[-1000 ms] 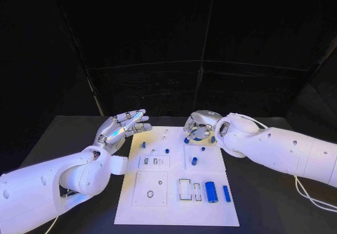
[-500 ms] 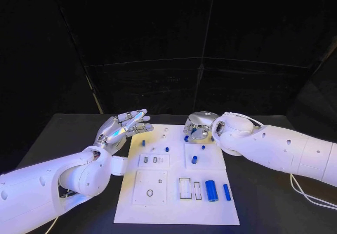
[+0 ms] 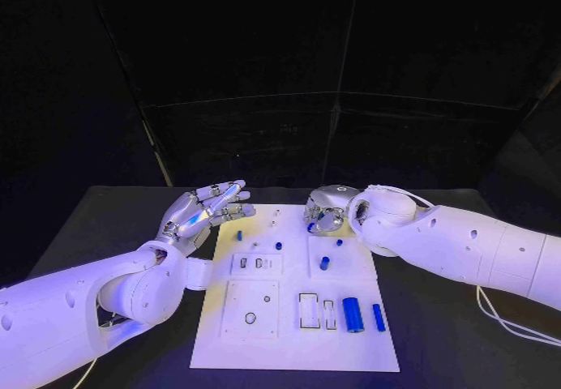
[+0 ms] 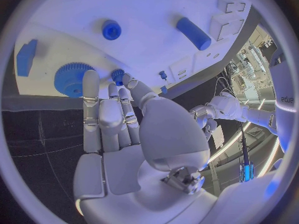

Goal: Assemble the parts on the task board

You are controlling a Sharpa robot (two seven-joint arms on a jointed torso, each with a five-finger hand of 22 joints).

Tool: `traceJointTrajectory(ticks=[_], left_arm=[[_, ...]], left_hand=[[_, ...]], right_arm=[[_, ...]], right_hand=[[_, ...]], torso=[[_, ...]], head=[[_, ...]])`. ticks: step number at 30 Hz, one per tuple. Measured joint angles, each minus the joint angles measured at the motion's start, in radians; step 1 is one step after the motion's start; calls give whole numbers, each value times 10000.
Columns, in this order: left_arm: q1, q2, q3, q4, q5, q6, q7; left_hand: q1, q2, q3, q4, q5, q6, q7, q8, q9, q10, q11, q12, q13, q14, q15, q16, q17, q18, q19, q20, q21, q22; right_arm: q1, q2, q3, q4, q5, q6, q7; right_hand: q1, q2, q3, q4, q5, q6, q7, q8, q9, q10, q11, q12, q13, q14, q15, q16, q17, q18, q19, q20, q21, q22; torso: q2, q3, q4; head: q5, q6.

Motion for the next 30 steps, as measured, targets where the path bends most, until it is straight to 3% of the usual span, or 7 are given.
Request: traceJointTrajectory(ticks=[11,21,30], left_arm=[[0,6,0,-12,-5,43,-22],[0,28,0,-26,-6,90,-46],[0,26,-1,1,-7,141,-68]], left_hand=[[-40,40,-29,-28,0,-1,0,-51,1,0,0,-45,1,0,0,0,-13,0,35,36,0,-17],[-40,40,-30,-84,0,-148,-38,-147,-23,34,34,-116,1,37,37,-106,-50,-1,35,36,-75,-68],[-40,40,-30,-84,0,-148,-38,-147,-22,34,34,-164,2,36,37,-106,-50,-2,35,36,-74,-79]], right_arm=[[2,84,2,-146,-27,183,-15],[8,109,6,-180,-210,255,-27],[12,147,9,-180,-394,202,-15]], right_hand=[[-10,10,536,-3,0,170,0,0,2,122,-20,57,1,0,0,236,173,0,-160,21,279,171],[-10,9,844,9,0,240,-7,0,1,194,-18,55,-4,0,0,324,237,-2,-231,19,427,259],[-52,-32,1209,88,-21,567,-142,68,43,532,-143,110,-9,0,0,596,514,-2,-253,-4,804,659]], torso=[[16,8,10],[33,2,28],[46,-9,28]], head=[[5,-110],[6,-124],[13,-131]])
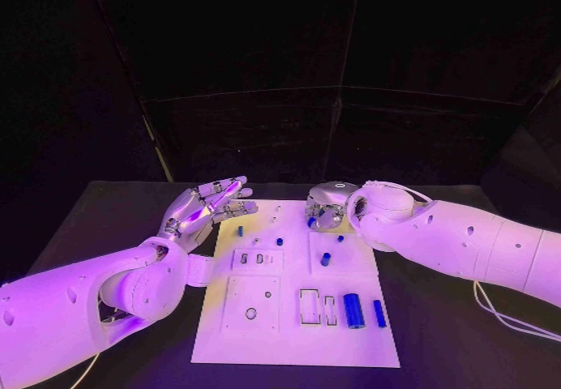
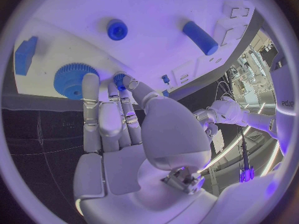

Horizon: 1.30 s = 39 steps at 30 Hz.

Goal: Assemble the parts on the task board

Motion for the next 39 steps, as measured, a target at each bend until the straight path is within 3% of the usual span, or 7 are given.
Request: traceJointTrajectory(ticks=[6,16,29,39], left_arm=[[0,-17,-1,23,-1,17,-9],[0,-27,-1,34,-3,23,-13],[0,24,-1,29,-4,35,-13],[0,25,-1,33,-5,36,-12]], left_hand=[[0,0,0,0,0,0,0,0,1,0,0,0,0,0,0,-39,-8,0,0,0,0,1],[0,0,-28,-28,0,0,0,0,2,0,0,0,0,0,0,-38,-8,0,0,0,-41,2],[-32,32,-28,-27,0,0,0,-41,3,0,0,0,1,0,0,-38,-7,-2,0,0,-41,-6],[-43,43,-28,-27,0,1,0,-41,4,0,0,1,1,0,-1,-38,-7,-2,0,0,-41,-5]], right_arm=[[-14,-70,-12,78,-60,-349,-53],[-15,82,-8,118,-96,-1437,-124],[-14,919,3,-756,52,-2453,49],[-14,1387,3,-1245,172,-2608,219]], right_hand=[[-44,-44,252,-3,-286,226,-56,49,14,218,-37,83,62,0,0,76,90,-1,296,-66,437,643],[-49,-49,428,-14,-289,238,-43,49,13,218,-37,82,73,0,0,162,147,-2,296,-66,523,717],[72,-142,640,-62,-346,238,-43,49,2,218,-37,73,52,0,0,221,184,-1,295,-66,596,790],[71,-143,643,-65,-365,238,-43,48,-7,218,-38,56,55,0,0,221,175,-2,295,-66,630,798]], torso=[[2,-5,7],[23,-5,25],[81,-4,69],[125,-14,88]], head=[[0,-8],[51,86],[71,204],[47,124]])
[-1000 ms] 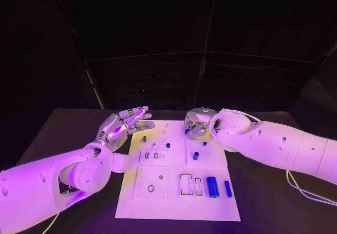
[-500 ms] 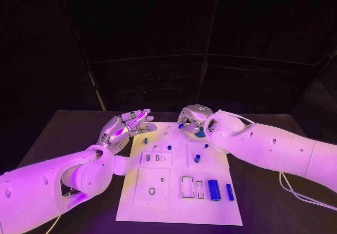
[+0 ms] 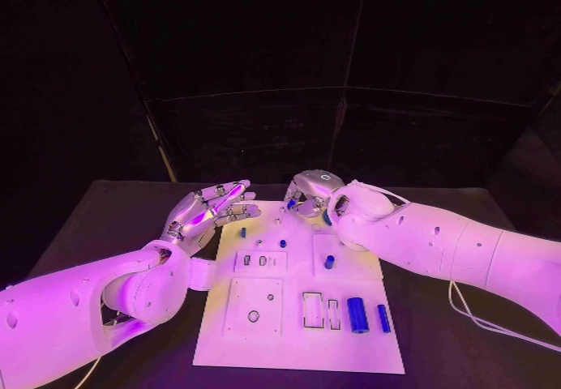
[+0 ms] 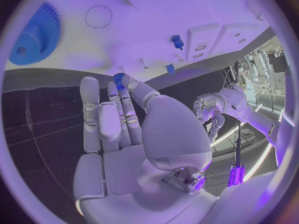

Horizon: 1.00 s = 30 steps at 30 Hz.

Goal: Assemble the parts on the task board

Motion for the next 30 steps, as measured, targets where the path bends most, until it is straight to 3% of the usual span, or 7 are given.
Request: traceJointTrajectory(ticks=[30], left_arm=[[28,8,2,86,-2,-1,0]], left_hand=[[0,0,0,1,0,0,0,0,1,0,0,0,0,0,0,0,-7,0,0,0,0,-13]], right_arm=[[0,845,0,-966,182,179,264]], right_hand=[[-95,-95,142,83,-37,-12,11,-81,-21,-1,0,-37,-2,0,0,0,-48,0,-1,0,46,-2]], torso=[[28,-1,12]], head=[[77,-148]])
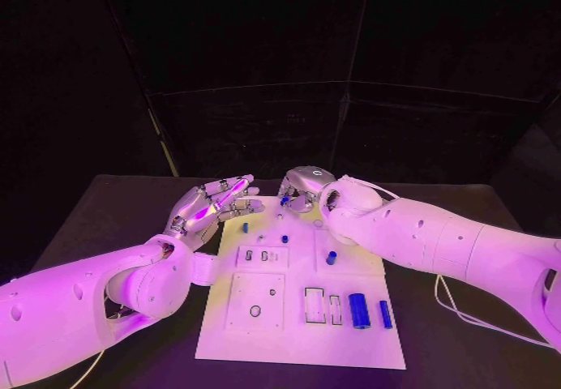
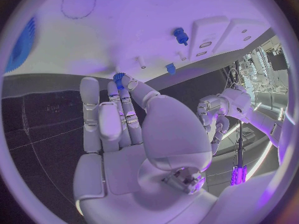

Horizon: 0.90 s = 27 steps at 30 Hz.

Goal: Assemble the parts on the task board

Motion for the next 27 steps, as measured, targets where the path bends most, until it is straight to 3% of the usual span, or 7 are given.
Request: traceJointTrajectory(ticks=[4,8,12,16,20,24,27], left_arm=[[10,0,0,9,0,0,0],[13,-5,0,14,0,0,0],[21,-12,0,16,0,0,-1],[24,-16,0,17,-1,0,-2],[26,-35,0,16,-1,0,-4],[29,-73,0,12,-1,1,-7],[30,-115,0,6,-2,1,-10]], left_hand=[[0,0,0,0,0,0,0,0,0,0,0,0,0,0,0,0,0,-1,0,0,0,0],[0,0,0,0,0,0,0,0,0,0,0,0,0,0,0,0,1,-1,0,0,0,1],[0,0,0,0,0,0,0,0,0,0,0,0,0,0,0,0,1,0,0,0,0,1],[0,0,28,-28,0,0,0,0,0,0,0,-39,0,0,0,0,1,0,0,0,0,-10],[0,0,28,-28,0,0,0,0,0,0,0,-39,0,0,0,0,1,0,0,0,0,-11],[0,0,28,-28,0,0,0,0,0,0,0,-39,0,0,0,0,1,-1,0,0,0,-10],[0,0,28,-28,0,0,0,0,0,0,0,-39,0,0,0,0,2,-1,0,0,0,-10]], right_arm=[[0,68,0,-83,-2,128,-52],[2,104,0,-115,-23,263,-140],[2,126,0,-121,-49,329,-197],[1,70,-1,-49,-71,302,-214],[0,-167,-3,245,-82,144,-213],[-2,-742,-3,887,-75,-99,-194],[-2,-1399,-2,1475,42,-304,-190]], right_hand=[[-17,-21,28,27,-51,-26,26,0,1,-3,4,0,-4,0,0,0,-12,0,-3,3,0,-1],[-99,-207,99,70,-115,-311,145,-62,-40,-290,101,-166,-36,0,0,0,-130,0,-164,80,0,-94],[-260,-668,50,129,-300,-1460,459,-63,-73,-1561,465,-313,-93,-164,354,-438,-965,1,-773,278,-452,-864],[-120,-882,-455,243,-346,-2523,493,-63,-61,-2604,593,-247,-70,-504,464,-959,-1849,0,-994,494,-698,-1054],[-32,-876,-691,374,-328,-2402,532,-63,-13,-2759,609,-97,-36,-502,463,-1024,-1999,0,-1003,503,-698,-1107],[16,-828,-868,498,-189,-2146,547,-4,21,-2749,607,172,-10,-502,464,-973,-1936,1,-1003,503,-698,-1138],[16,-828,-1021,651,-25,-1762,528,111,73,-2082,530,578,64,-277,423,-636,-1452,0,-945,444,-698,-1142]], torso=[[2,0,0],[5,1,0],[5,4,-2],[5,6,-9],[3,12,-16],[-7,19,-32],[-26,26,-57]], head=[[0,-23],[-5,-44],[-5,-62],[-5,-64],[-5,-50],[-10,-32],[-11,-8]])
